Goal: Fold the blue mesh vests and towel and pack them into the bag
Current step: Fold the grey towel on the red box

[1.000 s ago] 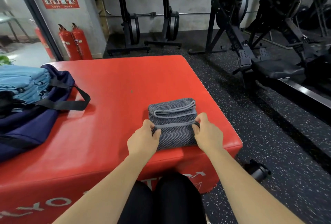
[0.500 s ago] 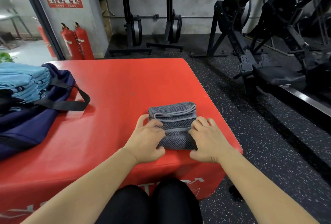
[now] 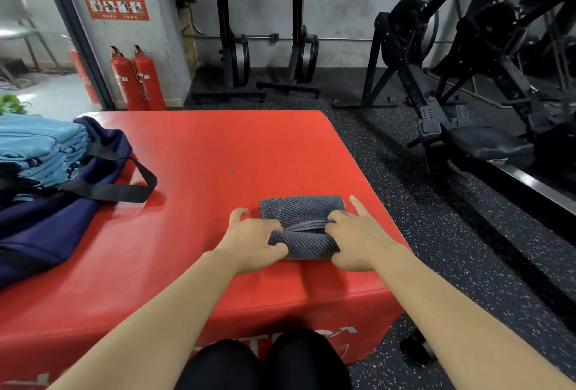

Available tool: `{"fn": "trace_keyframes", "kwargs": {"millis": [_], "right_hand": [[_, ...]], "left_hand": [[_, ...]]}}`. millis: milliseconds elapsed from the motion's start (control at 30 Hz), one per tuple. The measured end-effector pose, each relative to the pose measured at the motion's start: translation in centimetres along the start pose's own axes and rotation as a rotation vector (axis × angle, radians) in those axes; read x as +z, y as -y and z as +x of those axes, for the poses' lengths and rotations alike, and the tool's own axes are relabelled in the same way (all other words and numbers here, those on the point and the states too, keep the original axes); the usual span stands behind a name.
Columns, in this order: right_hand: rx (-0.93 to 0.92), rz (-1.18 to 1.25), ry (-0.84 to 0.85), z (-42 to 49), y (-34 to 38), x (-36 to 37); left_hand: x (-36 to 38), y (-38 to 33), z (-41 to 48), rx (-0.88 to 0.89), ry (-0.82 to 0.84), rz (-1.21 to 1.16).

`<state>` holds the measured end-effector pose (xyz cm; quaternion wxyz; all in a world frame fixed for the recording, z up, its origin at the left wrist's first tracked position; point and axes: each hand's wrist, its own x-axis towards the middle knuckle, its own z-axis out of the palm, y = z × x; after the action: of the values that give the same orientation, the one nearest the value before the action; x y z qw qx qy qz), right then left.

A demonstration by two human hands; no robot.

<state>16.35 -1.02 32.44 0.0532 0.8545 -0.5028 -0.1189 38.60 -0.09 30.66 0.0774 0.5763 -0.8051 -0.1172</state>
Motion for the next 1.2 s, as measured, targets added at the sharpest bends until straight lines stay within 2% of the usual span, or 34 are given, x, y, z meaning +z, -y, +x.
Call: {"fn": "trace_keyframes", "kwargs": {"millis": [200,333,500,667,800,1000,1100,1200], "right_hand": [[0.247,0.694,-0.083,0.5,-2.3,0.0],[0.404,1.06,-0.182,1.4,-3.3,0.5],[0.542,0.969,-0.29,4.5,-3.2,1.5],[0.739,0.957,-0.274,7.4,-2.1,2.5],[0.846,0.978,-0.296,8.3,-1.6,3.4],[0.925,0.891,-0.075,8.9,-2.1,2.9],[0.913,0.907,-0.024,8.5,-2.2,2.5],[0.91,0.889,0.014,7.6,-1.6,2.1]], "left_hand": [[-0.3,1.4,1.9,-0.208,-0.071,-0.318],[-0.1,1.7,3.4,-0.283,-0.148,-0.322],[0.6,1.8,5.7,-0.445,-0.235,-0.339],[0.7,1.7,8.0,-0.558,-0.162,-0.279],[0.9,2.3,8.4,-0.546,-0.106,-0.194],[0.5,3.8,9.3,-0.448,0.049,-0.307],[-0.3,4.1,8.5,-0.436,0.149,-0.389],[-1.2,4.1,6.7,-0.447,0.231,-0.361]]}}
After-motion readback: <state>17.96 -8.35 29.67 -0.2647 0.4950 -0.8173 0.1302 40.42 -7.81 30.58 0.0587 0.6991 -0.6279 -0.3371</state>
